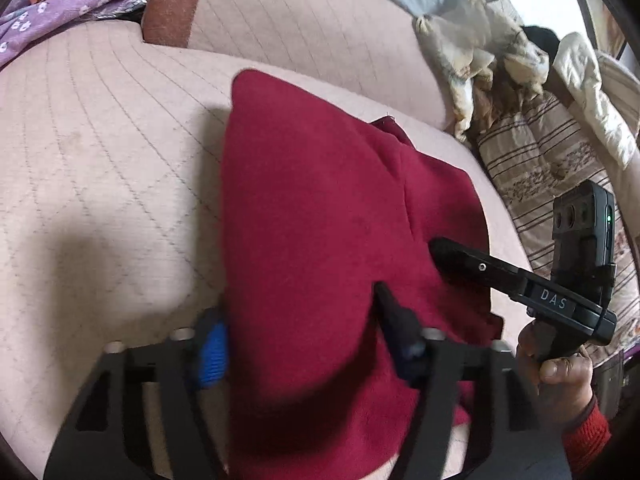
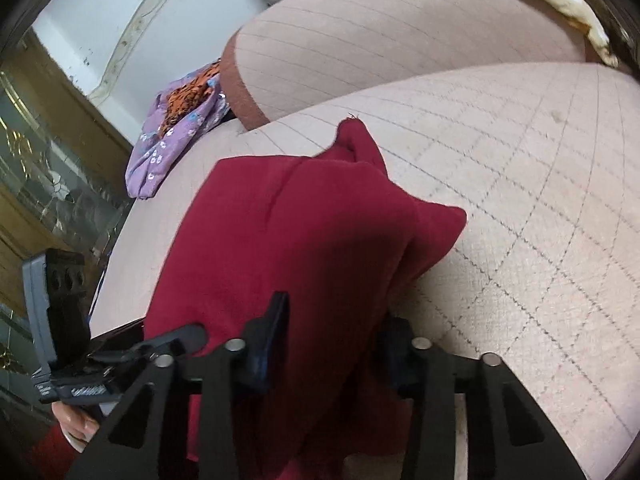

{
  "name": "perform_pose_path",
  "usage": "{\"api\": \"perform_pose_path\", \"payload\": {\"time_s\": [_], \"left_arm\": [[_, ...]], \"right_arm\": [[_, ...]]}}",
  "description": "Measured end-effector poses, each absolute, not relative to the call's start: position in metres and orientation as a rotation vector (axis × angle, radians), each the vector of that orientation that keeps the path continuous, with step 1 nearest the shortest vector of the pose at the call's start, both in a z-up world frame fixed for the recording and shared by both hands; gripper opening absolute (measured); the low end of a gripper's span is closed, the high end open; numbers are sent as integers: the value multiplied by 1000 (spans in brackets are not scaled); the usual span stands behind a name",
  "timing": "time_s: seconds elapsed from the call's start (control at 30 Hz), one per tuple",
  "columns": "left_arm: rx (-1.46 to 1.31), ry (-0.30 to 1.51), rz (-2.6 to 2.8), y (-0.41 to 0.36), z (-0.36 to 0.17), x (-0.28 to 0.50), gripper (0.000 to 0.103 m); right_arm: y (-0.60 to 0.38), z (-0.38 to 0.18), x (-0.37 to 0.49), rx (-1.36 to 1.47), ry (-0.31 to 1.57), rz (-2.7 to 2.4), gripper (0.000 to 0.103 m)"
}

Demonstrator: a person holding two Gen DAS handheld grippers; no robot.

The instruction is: Fold small clothes

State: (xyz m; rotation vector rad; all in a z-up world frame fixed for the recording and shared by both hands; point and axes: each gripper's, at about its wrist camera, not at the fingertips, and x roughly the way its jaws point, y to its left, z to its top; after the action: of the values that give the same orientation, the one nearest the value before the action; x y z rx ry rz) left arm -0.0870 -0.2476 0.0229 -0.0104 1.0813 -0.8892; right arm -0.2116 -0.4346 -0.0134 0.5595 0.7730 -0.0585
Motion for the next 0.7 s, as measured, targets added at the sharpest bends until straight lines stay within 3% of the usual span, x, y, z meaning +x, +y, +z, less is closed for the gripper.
{"api": "perform_pose_path", "payload": {"time_s": [0.43,0.7], "left_arm": [[37,1037,-822,-156,75,-134,46],[103,1049,-744,-122,56,-171,47]], "right_arm": [[-355,24,-243,539,768,77,32],[-306,-1,-254,542,841,146,32]]}}
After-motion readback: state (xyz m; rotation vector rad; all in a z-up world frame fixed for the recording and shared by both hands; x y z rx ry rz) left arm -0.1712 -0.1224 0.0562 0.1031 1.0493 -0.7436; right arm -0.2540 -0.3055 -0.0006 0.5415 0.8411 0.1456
